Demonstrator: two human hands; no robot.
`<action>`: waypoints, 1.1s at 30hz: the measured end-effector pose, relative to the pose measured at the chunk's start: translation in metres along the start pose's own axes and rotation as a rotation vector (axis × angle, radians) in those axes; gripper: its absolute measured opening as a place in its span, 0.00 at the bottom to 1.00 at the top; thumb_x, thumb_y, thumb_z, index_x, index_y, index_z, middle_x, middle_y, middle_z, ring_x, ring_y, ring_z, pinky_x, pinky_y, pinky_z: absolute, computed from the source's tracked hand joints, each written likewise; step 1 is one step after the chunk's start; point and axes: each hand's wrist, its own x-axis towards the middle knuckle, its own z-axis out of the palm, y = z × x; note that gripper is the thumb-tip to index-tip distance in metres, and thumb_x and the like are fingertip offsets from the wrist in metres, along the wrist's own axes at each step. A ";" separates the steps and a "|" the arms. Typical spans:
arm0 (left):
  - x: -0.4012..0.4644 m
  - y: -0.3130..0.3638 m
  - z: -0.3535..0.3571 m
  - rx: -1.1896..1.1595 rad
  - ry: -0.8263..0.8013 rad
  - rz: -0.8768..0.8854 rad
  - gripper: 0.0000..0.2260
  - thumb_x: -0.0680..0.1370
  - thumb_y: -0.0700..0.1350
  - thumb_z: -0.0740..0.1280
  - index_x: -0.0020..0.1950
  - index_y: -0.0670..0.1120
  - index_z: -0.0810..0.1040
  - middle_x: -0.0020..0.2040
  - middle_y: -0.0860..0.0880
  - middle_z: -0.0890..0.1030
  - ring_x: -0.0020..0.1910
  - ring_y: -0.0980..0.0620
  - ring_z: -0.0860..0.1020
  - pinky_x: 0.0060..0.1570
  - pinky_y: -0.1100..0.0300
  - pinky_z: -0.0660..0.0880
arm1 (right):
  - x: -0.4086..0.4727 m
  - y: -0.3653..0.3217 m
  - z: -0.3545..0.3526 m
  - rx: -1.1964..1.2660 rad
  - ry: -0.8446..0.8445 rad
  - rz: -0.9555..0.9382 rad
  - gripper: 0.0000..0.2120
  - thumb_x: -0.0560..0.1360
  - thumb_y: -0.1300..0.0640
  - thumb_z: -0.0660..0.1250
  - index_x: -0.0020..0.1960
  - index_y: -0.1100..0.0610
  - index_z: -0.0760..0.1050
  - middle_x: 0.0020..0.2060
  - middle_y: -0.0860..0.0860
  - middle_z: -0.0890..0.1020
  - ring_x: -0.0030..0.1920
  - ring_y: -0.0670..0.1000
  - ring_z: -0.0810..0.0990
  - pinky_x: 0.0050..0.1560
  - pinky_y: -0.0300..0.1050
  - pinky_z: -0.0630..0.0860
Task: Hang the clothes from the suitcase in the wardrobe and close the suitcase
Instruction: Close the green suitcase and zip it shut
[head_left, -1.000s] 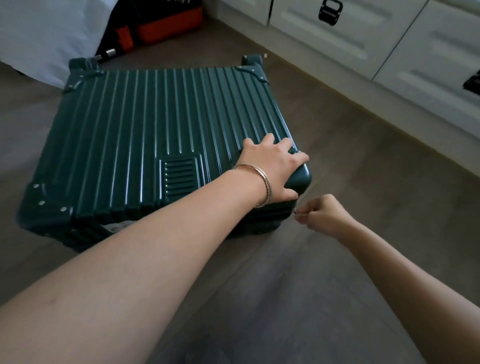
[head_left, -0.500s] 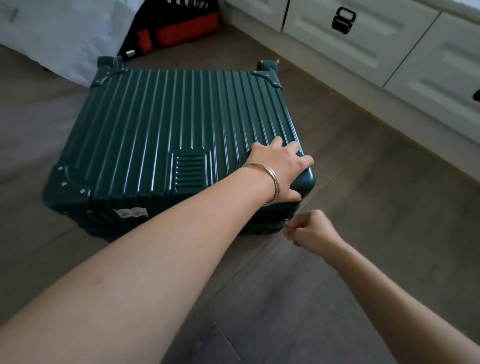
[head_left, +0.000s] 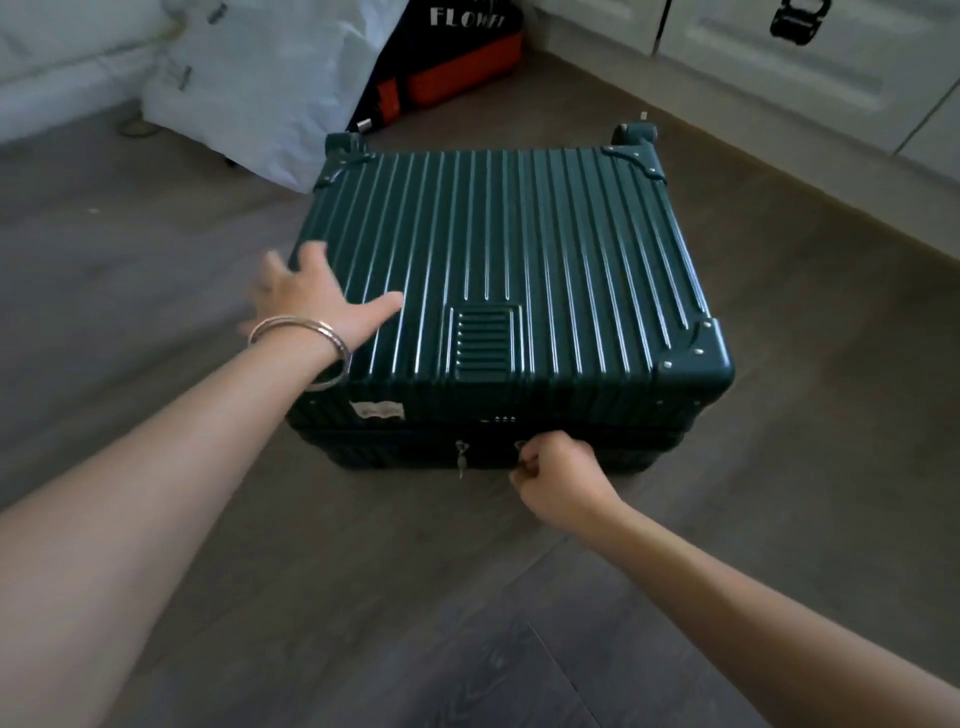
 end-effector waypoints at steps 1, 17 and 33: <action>0.001 -0.021 -0.002 -0.065 -0.070 -0.165 0.44 0.67 0.65 0.68 0.75 0.46 0.54 0.75 0.41 0.56 0.74 0.38 0.58 0.69 0.40 0.62 | -0.001 -0.005 0.002 -0.003 -0.013 -0.017 0.12 0.76 0.57 0.64 0.54 0.64 0.78 0.50 0.60 0.82 0.55 0.59 0.79 0.55 0.47 0.76; -0.007 -0.072 0.010 -0.472 -0.115 -0.260 0.43 0.62 0.73 0.64 0.65 0.44 0.69 0.61 0.46 0.75 0.59 0.42 0.75 0.61 0.45 0.73 | 0.006 -0.009 0.012 0.147 -0.268 0.014 0.10 0.75 0.55 0.67 0.53 0.57 0.81 0.45 0.53 0.82 0.50 0.51 0.80 0.53 0.41 0.74; 0.003 -0.109 0.064 -0.636 -0.090 -0.405 0.14 0.68 0.24 0.58 0.29 0.41 0.69 0.29 0.42 0.69 0.37 0.47 0.70 0.41 0.54 0.69 | 0.028 0.089 -0.062 0.512 0.422 0.272 0.27 0.61 0.72 0.66 0.58 0.55 0.72 0.49 0.53 0.81 0.53 0.56 0.79 0.56 0.55 0.77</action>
